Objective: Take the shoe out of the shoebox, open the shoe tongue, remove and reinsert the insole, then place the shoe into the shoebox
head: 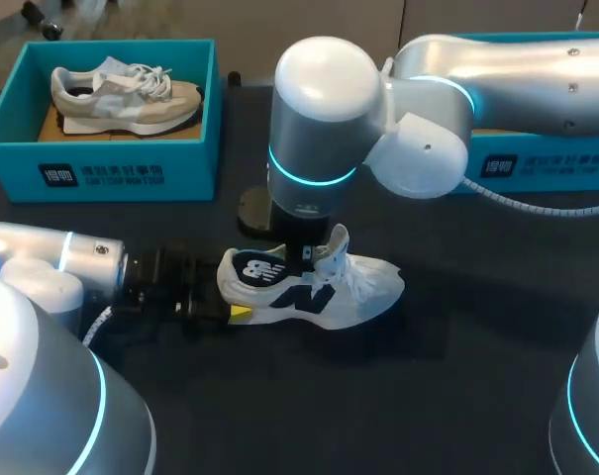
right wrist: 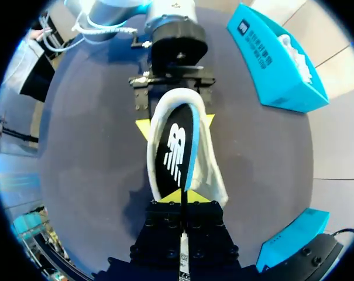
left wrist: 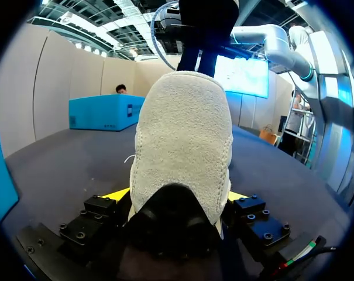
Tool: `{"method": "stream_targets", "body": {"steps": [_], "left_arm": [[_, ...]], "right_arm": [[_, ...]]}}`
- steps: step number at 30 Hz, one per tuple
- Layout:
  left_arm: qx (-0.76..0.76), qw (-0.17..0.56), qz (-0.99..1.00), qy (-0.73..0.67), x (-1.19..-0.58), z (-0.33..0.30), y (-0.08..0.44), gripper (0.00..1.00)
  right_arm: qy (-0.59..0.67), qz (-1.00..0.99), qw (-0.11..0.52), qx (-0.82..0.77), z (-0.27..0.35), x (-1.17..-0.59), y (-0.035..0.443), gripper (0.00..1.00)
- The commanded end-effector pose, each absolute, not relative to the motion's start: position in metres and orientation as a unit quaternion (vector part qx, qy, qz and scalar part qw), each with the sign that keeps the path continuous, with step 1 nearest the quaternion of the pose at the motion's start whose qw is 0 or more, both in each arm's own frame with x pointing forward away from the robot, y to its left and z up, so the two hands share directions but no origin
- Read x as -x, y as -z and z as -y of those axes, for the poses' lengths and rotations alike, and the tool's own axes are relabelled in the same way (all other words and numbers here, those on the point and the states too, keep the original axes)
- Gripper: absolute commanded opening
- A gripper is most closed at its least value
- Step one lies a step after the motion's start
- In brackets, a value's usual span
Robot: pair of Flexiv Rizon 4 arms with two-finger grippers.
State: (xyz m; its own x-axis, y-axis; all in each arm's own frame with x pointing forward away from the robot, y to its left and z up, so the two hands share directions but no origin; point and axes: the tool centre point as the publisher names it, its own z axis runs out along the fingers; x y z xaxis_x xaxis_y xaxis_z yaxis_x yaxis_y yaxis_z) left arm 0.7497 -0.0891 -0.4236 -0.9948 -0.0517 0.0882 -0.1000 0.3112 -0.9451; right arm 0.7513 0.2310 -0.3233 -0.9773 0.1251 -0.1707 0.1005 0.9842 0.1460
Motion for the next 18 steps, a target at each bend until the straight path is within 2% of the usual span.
{"method": "stream_targets", "body": {"steps": [1, 11, 18], "left_arm": [[-0.047, 0.02, 0.81, -0.585, -0.749, 0.09, 0.424, 0.0], [-0.047, 0.02, 0.81, -0.585, -0.749, 0.09, 0.424, 0.0], [-0.047, 0.02, 0.81, -0.585, -0.749, 0.09, 0.424, 0.0]], "right_arm": [[-0.085, -0.989, 0.108, -0.059, -0.224, -0.743, 0.313, 0.0], [-0.087, -0.987, 0.123, -0.051, -0.223, -0.747, 0.298, 0.0], [-0.103, -0.989, 0.103, -0.013, -0.235, -0.749, 0.297, 0.0]]}}
